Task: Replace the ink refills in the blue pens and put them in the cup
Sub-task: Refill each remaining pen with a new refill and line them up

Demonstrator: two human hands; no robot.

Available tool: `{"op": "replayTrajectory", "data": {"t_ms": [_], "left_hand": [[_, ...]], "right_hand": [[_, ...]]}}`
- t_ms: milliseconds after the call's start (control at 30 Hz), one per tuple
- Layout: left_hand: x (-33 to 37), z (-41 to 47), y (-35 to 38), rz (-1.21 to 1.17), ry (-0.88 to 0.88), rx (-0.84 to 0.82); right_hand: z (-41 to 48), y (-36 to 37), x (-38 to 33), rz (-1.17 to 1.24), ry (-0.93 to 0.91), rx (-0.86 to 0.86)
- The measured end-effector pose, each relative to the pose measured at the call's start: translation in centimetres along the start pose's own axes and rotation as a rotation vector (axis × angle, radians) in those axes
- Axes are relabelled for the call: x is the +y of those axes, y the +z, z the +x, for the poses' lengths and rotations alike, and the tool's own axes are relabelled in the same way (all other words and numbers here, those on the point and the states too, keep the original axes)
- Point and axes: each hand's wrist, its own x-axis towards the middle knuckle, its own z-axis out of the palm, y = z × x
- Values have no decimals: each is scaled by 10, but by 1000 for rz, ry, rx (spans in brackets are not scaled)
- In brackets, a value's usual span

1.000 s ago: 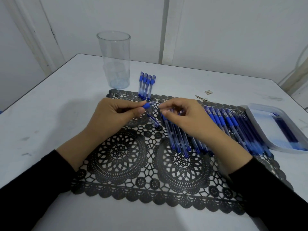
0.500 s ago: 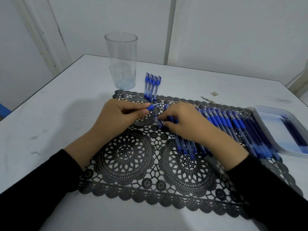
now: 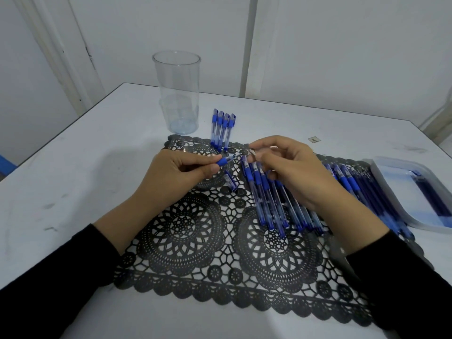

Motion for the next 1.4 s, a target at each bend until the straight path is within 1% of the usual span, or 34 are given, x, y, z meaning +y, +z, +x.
{"op": "replayTrajectory", "data": {"t_ms": [100, 167, 333, 500, 633, 733, 900, 933, 1067, 1133, 1233, 1333, 1400], "left_hand": [[1, -1, 1, 4, -1, -2], [2, -1, 1, 3, 2, -5], [3, -1, 2, -8, 13, -16], [2, -1, 3, -24, 30, -22], [2, -1, 3, -11, 48, -21], [2, -3, 5, 4, 82, -4], [5, -5, 8, 35, 161, 2], [5, -5, 8, 31, 158, 1], [5, -5, 7, 1, 132, 12], [5, -5, 7, 10, 142, 12], [4, -5, 7, 4, 129, 6], [5, -4, 6, -9, 127, 4], [5, -5, 7, -7, 135, 4]], "right_hand": [[-1, 2, -1, 104, 11, -19], [-2, 2, -2, 84, -15, -15], [-4, 5, 1, -268, -219, 28], [0, 8, 8, -430, -359, 94], [-3, 10, 6, -455, -392, 44], [-3, 11, 3, -434, -377, 7], [-6, 15, 0, -561, -337, -12], [-6, 16, -1, -552, -336, -12], [-5, 15, 0, -374, -349, -19], [-4, 16, 3, -373, -350, -21], [-4, 18, 4, -420, -343, 25], [-4, 16, 4, -340, -346, 13], [-4, 17, 5, -387, -358, 22]]}}
